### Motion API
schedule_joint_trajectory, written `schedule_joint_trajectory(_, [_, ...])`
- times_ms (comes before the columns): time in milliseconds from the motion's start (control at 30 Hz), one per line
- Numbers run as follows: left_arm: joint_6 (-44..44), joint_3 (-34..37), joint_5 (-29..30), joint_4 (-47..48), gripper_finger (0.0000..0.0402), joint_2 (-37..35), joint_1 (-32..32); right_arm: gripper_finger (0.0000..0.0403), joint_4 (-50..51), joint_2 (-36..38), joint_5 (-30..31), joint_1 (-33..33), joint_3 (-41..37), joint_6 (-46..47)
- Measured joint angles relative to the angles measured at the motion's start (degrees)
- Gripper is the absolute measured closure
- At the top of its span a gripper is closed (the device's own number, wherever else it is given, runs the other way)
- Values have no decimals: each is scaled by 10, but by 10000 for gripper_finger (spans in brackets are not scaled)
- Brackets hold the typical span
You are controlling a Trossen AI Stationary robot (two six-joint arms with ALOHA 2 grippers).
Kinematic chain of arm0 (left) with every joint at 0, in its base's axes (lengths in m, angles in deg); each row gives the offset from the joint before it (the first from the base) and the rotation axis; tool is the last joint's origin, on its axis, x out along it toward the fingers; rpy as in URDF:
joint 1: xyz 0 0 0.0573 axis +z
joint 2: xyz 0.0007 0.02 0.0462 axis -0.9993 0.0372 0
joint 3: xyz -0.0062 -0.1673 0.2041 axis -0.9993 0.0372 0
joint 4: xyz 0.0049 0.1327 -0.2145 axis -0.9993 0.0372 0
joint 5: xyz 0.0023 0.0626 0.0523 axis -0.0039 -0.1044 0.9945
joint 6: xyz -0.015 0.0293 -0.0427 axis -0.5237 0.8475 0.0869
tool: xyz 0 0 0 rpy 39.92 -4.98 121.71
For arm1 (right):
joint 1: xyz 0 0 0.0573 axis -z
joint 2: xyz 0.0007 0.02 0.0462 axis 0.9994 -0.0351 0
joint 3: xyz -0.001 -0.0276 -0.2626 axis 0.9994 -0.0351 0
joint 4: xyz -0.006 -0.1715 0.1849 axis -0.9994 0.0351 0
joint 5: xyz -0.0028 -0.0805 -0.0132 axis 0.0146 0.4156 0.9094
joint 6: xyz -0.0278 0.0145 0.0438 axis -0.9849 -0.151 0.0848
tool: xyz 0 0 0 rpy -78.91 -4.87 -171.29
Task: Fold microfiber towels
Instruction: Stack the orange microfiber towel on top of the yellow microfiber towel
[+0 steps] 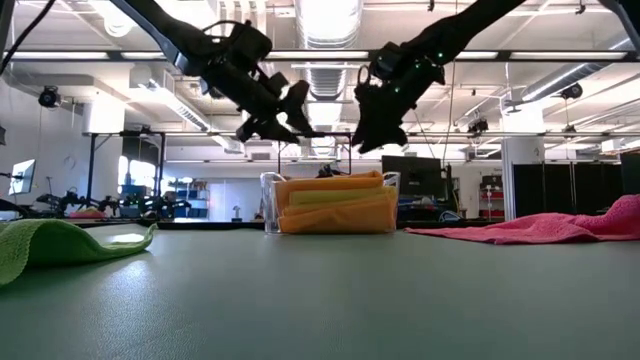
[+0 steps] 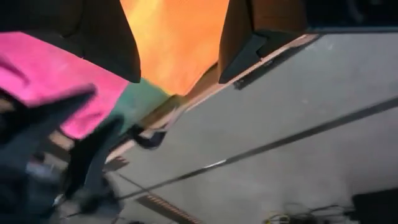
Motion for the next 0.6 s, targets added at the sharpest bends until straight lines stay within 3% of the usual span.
schedule_joint_trajectory(67, [0, -2, -11, 3, 201, -2, 0, 235, 0, -5, -39, -2, -1, 4])
schedule_joint_trajectory(267, [-3, -1, -77, 25, 207, 3, 0, 305, 34, -29, -60, -14, -2, 5])
schedule_joint_trajectory(467, [0, -1, -79, 57, 235, 11, -3, 385, 51, -43, -66, -16, -5, 5])
schedule_joint_trajectory(600, [0, -1, -79, 74, 251, 10, -3, 391, 82, -59, -65, -16, -7, 5])
